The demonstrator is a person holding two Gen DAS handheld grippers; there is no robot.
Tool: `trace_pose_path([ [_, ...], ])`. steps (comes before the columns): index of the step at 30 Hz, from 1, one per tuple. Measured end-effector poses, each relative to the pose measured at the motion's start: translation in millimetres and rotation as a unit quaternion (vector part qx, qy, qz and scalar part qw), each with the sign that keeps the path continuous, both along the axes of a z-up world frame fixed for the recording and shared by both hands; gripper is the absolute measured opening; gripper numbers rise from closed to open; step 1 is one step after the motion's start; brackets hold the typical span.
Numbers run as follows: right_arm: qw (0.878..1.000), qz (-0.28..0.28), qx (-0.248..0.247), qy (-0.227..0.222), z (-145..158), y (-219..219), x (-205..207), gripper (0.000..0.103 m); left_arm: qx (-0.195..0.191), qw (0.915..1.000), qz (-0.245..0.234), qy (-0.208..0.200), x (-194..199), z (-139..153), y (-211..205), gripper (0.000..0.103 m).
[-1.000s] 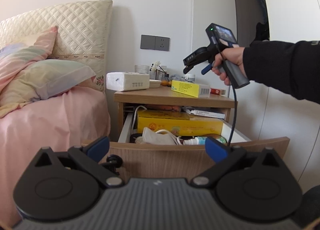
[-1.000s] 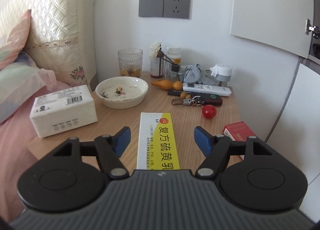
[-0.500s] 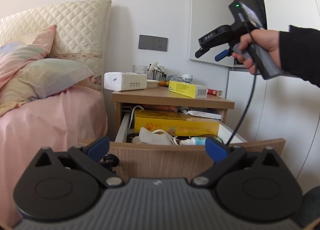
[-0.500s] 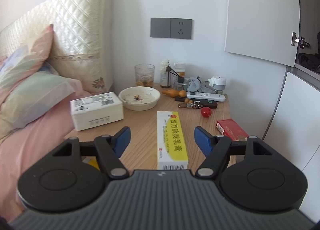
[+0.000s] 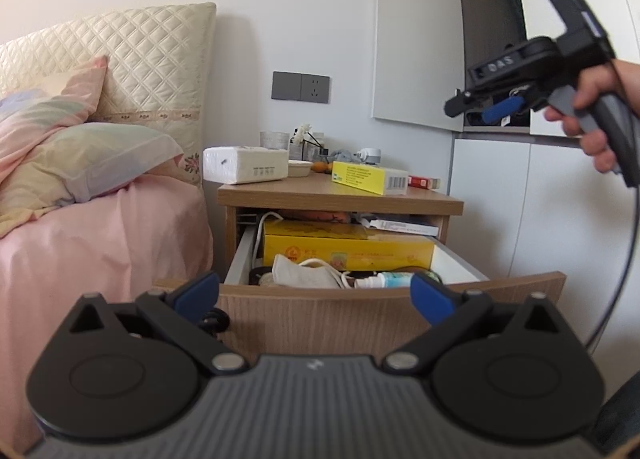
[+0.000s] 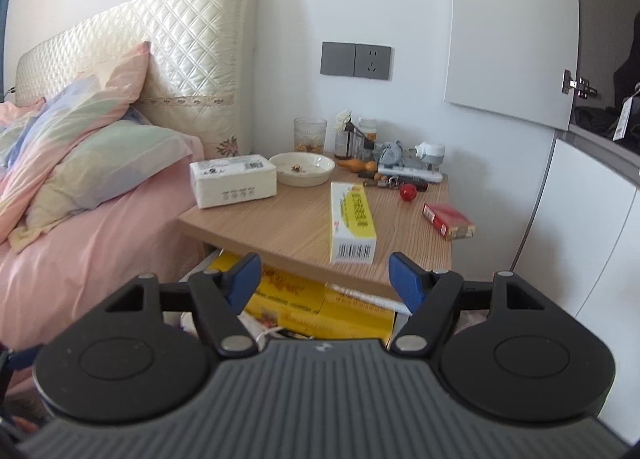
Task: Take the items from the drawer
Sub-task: 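Raise the right tool away from the nightstand, then bring both tools down to the front panel of the open drawer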
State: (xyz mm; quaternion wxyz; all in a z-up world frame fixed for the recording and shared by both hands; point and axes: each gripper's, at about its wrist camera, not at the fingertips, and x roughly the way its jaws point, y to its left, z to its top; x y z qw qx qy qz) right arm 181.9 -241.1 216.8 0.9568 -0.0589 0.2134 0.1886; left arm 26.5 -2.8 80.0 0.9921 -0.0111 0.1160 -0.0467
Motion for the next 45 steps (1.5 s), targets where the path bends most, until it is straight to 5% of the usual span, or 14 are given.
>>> trace_pose_path([
  [16,0.995,0.028,0.054,-0.075,-65,-10,-103,0.073,0.002,1.0,0.007,-0.005,-3,0,-2,0.103],
  [25,0.99,0.013,0.105,-0.092,-115,-2,-123,0.073,0.002,0.9998,0.019,-0.011,-3,-1,-2,0.103],
  [29,0.99,0.011,0.108,-0.092,-121,-2,-120,0.074,0.008,0.9996,0.022,-0.013,-3,0,0,0.103],
  [31,0.988,0.008,0.114,-0.103,-123,-4,-122,0.093,0.009,0.9996,0.024,-0.013,-3,0,0,0.103],
  [45,0.986,0.008,0.12,-0.116,-135,1,-146,0.093,0.013,0.9995,0.019,-0.022,-6,-1,-2,0.103],
])
